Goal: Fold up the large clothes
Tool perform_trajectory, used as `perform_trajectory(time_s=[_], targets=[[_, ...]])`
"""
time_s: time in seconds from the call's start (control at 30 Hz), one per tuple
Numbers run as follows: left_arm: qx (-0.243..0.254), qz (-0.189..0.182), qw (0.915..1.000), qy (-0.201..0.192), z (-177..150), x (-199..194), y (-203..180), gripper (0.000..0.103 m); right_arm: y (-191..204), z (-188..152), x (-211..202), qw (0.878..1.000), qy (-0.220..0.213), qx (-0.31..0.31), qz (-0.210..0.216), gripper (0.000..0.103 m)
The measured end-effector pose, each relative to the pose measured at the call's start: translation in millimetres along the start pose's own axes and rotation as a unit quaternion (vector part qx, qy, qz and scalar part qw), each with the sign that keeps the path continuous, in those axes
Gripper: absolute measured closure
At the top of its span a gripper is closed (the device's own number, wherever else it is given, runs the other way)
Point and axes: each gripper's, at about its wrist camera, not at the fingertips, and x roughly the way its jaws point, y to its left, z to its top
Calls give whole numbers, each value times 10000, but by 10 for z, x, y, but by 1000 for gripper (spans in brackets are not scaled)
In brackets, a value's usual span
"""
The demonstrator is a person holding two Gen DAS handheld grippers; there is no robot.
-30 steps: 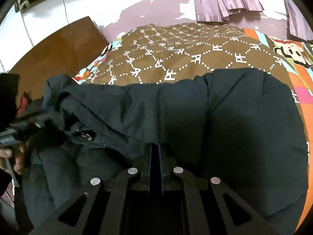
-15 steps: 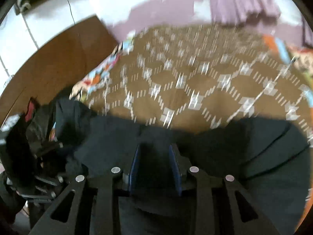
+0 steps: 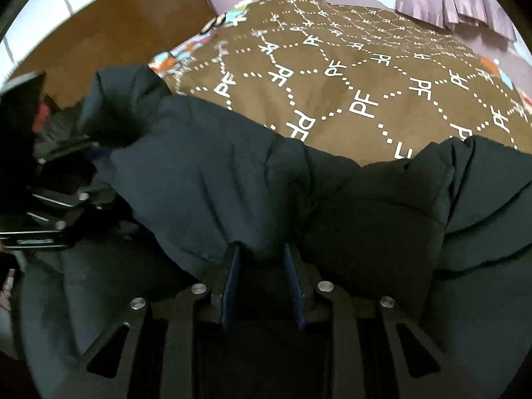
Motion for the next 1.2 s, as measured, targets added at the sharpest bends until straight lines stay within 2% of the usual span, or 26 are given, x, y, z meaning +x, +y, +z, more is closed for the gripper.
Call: perform_trajectory(time_s=[0.13,0.33,0.47,0.53,0.57,0.63,0.67,0.7,0.73,0.8,0.9,0.97,1.0,1.07,1.2], targets=[[64,87,9999,-2,-12,68,-13,55,-9,-39,-59,9999,-171,8,21,78],[-77,-268,9988,-399,-187,-217,10,53,-42,-183,-224,9985,-539,84,108,77],[-146,-599,9921,-1095,-332,-640,-52,53,-20,-173,-235,9978,-654,116,74,77],[-230,-741,9855,-1512,-313,-814,-92,52,-9,-182,-250,9976,-676,134,45,77],[-289,-773,9845,-1550,-245,-831,-118,52,-1,-194,-269,9975,-691,147,34,77],[-384,-623,9884,-1328,-89,-734,-153,52,1,-241,-320,9970,-740,208,43,76],[-413,-400,9923,-1093,-11,-638,-166,52,-1,-264,-346,9968,-759,260,61,76],[-442,-10,9968,-664,80,-464,-176,52,-23,-280,-387,9962,-784,359,77,76],[-468,237,9979,-376,115,-334,-155,52,-49,-296,-435,9954,-831,463,61,76],[-574,364,9977,40,113,-108,-91,51,-118,-314,-547,9929,-949,712,44,76],[-647,242,9976,35,103,-57,-17,50,-243,-296,-738,9861,-1247,1083,159,67],[-565,272,9980,50,99,-11,5,50,-292,-231,-802,9843,-1339,1140,-179,67],[-552,285,9981,51,95,-2,8,50,-309,-199,-772,9851,-1237,1097,-479,68],[-543,310,9980,52,100,30,7,50,-333,-198,-628,9874,-923,1081,-701,71],[-527,328,9981,52,1,59,43,50,-277,-196,-376,9882,-729,900,-1001,71]])
